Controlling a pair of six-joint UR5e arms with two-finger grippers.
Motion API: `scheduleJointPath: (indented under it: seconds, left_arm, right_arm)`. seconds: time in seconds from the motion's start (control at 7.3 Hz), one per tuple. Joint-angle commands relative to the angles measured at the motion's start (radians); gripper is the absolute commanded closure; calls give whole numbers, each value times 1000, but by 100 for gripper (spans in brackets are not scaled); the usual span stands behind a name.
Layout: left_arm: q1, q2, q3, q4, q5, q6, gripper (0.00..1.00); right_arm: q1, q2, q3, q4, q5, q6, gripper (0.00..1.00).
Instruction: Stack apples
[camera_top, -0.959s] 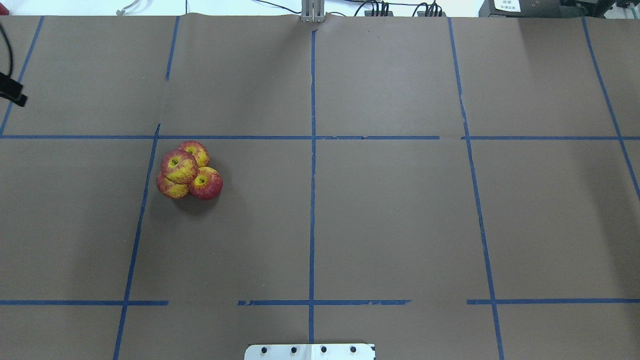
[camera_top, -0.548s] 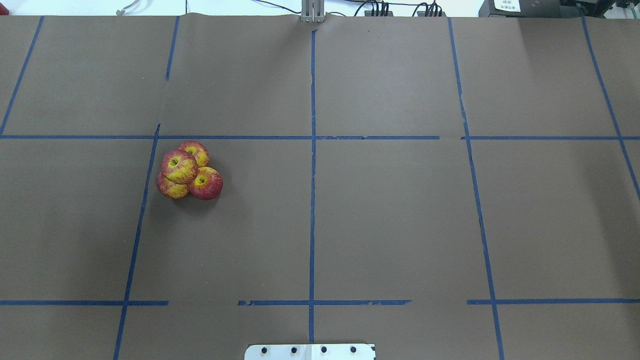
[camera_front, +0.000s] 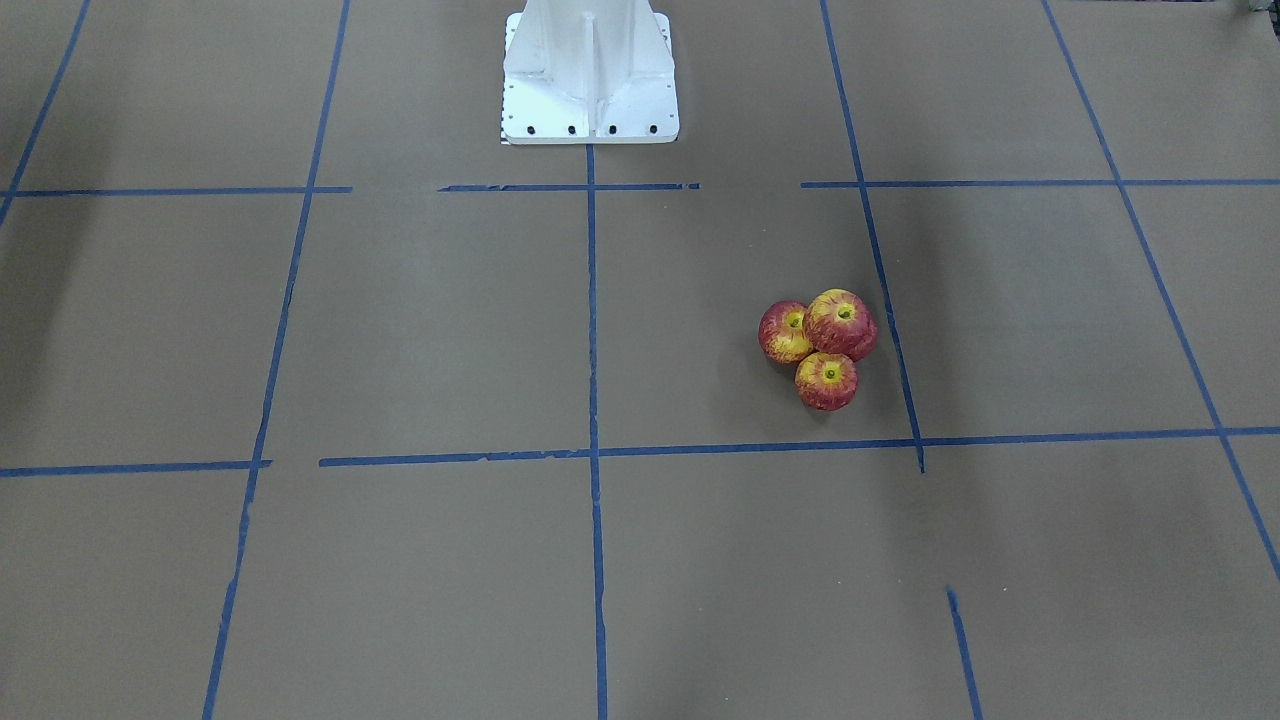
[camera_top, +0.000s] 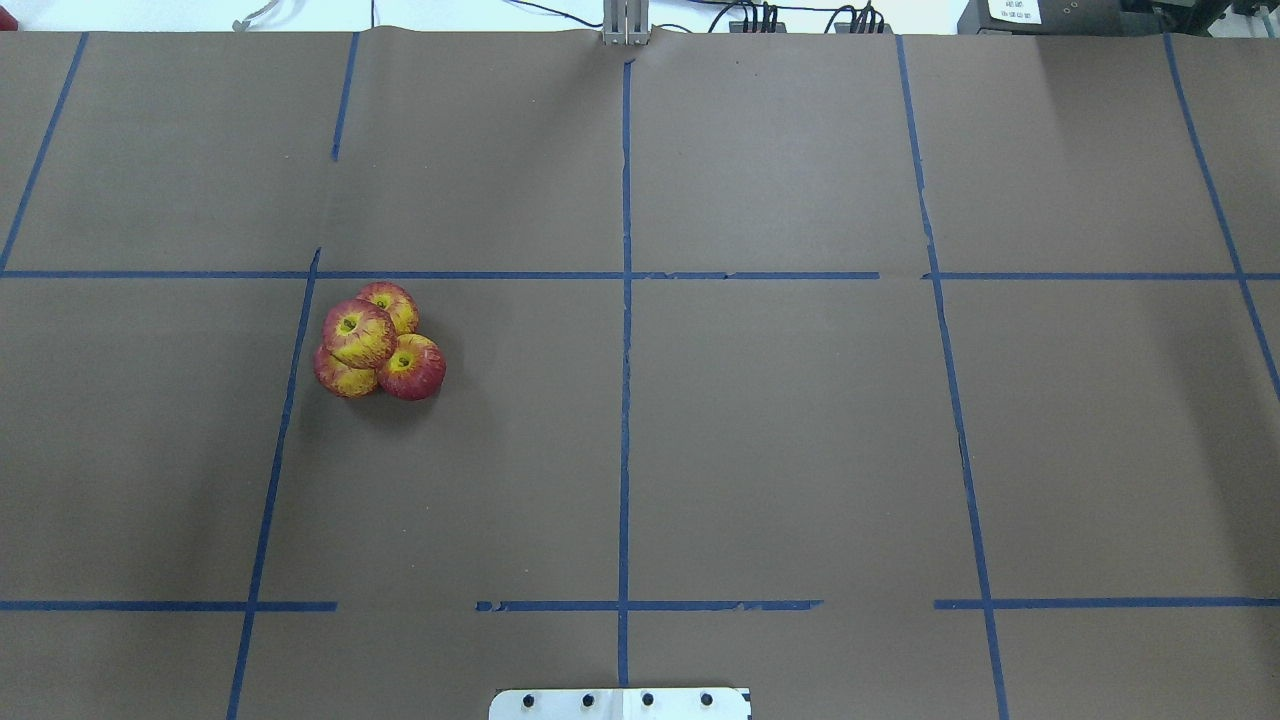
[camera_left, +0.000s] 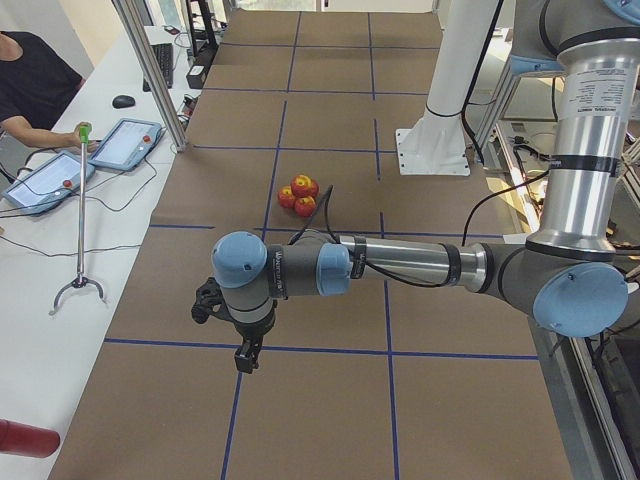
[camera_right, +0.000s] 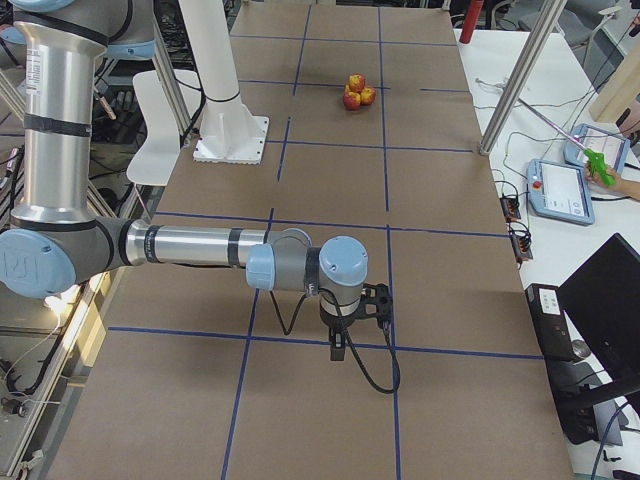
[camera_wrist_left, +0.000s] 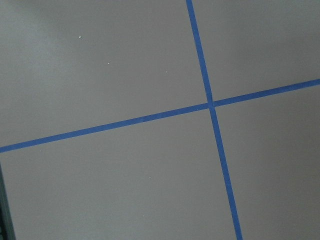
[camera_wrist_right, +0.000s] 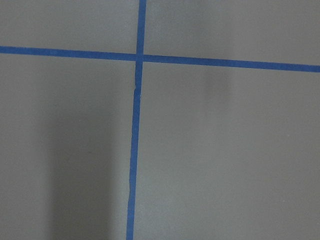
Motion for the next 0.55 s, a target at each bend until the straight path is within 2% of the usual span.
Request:
scheduleJointPath:
  seconds: [0.0, 0.41]
  left_arm:
    - [-1, 19, -9, -5, -8, 15, 0]
    - [-1, 59, -9, -7, -6, 14, 0]
  right_arm:
    - [0, 0, -1, 0, 1, 0, 0]
    - [0, 0, -1, 0, 0, 0, 0]
